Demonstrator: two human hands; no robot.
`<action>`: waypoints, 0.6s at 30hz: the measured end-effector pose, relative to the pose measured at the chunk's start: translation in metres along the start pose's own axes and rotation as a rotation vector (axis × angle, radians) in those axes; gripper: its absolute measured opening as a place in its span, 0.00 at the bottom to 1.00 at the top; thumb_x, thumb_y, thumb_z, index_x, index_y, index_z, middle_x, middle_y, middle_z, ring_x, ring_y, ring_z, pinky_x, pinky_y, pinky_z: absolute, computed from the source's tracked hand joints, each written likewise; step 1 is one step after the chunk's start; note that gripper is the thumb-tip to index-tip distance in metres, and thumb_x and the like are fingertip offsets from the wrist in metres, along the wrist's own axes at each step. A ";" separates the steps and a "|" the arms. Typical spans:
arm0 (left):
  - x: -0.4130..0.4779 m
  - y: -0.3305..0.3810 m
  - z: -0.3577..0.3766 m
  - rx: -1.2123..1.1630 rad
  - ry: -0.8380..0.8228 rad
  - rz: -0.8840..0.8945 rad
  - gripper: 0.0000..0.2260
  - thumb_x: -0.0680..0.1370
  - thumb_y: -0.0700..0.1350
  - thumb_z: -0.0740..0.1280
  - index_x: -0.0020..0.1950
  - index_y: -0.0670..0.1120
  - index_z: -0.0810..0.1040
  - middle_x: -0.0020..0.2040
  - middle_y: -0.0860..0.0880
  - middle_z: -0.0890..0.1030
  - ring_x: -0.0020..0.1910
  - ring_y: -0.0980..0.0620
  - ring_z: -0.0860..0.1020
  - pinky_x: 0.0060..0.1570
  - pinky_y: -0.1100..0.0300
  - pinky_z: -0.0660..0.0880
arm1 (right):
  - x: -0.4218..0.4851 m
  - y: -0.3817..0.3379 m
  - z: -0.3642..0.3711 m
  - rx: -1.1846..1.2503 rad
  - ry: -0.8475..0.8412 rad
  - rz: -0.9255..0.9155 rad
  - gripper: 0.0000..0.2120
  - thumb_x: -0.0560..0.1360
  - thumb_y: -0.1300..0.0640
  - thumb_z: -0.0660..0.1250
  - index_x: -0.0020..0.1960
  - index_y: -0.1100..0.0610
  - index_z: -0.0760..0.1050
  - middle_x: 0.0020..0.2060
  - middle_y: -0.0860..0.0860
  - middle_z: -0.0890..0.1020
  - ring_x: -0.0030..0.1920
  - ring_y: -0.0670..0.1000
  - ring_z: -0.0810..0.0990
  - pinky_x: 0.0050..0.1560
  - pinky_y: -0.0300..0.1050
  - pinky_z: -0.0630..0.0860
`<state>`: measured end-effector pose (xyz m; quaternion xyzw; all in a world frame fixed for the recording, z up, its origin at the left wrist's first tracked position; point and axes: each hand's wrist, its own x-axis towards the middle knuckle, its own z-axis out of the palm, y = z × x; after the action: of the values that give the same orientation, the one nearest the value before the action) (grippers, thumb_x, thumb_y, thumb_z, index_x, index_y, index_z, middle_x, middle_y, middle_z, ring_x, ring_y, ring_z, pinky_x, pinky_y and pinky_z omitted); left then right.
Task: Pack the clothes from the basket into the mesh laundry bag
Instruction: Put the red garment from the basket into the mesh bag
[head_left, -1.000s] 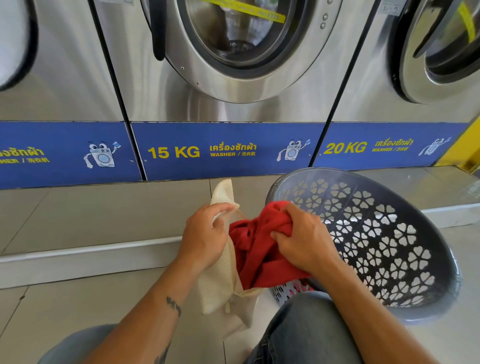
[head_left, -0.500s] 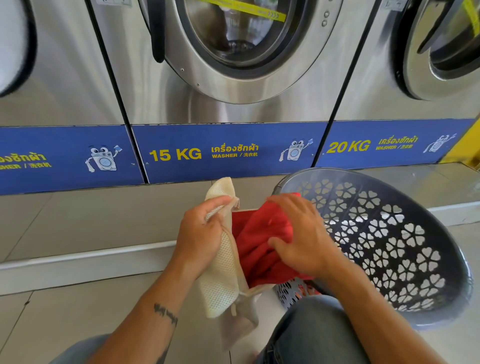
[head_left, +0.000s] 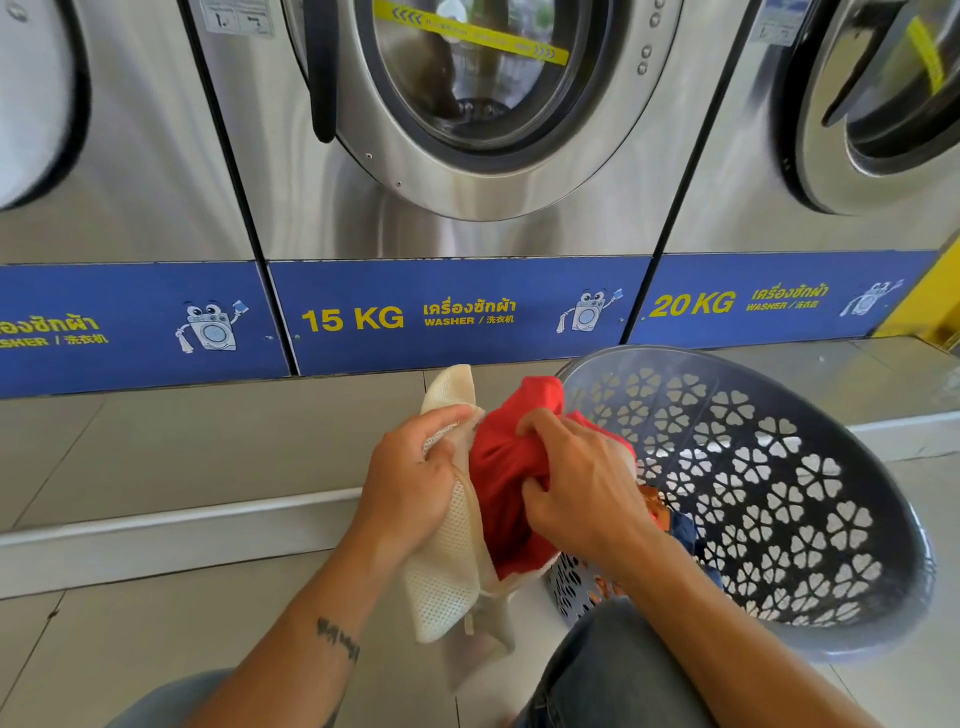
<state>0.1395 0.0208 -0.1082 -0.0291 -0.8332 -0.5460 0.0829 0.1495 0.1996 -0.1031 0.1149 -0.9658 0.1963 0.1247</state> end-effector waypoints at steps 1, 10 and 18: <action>-0.001 0.001 0.000 -0.014 0.001 -0.005 0.19 0.79 0.35 0.62 0.61 0.55 0.81 0.58 0.61 0.80 0.59 0.64 0.75 0.59 0.69 0.68 | 0.001 -0.006 0.000 0.036 -0.028 -0.009 0.23 0.67 0.55 0.68 0.61 0.50 0.70 0.45 0.46 0.80 0.44 0.51 0.77 0.41 0.45 0.70; -0.002 -0.002 -0.007 -0.068 0.028 -0.087 0.18 0.79 0.37 0.61 0.62 0.55 0.81 0.58 0.61 0.80 0.54 0.68 0.75 0.50 0.79 0.66 | 0.000 0.007 0.008 -0.138 -0.293 -0.075 0.34 0.66 0.44 0.69 0.72 0.38 0.66 0.74 0.45 0.64 0.76 0.55 0.57 0.73 0.62 0.54; 0.000 0.000 0.000 -0.032 0.006 -0.099 0.19 0.80 0.38 0.60 0.64 0.56 0.80 0.63 0.57 0.78 0.58 0.61 0.73 0.54 0.68 0.67 | -0.004 0.022 0.004 -0.202 -0.274 0.109 0.23 0.72 0.50 0.65 0.66 0.43 0.70 0.55 0.49 0.75 0.54 0.57 0.79 0.43 0.47 0.71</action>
<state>0.1396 0.0208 -0.1085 0.0125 -0.8245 -0.5628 0.0580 0.1468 0.2185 -0.1158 0.0748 -0.9933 0.0875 -0.0081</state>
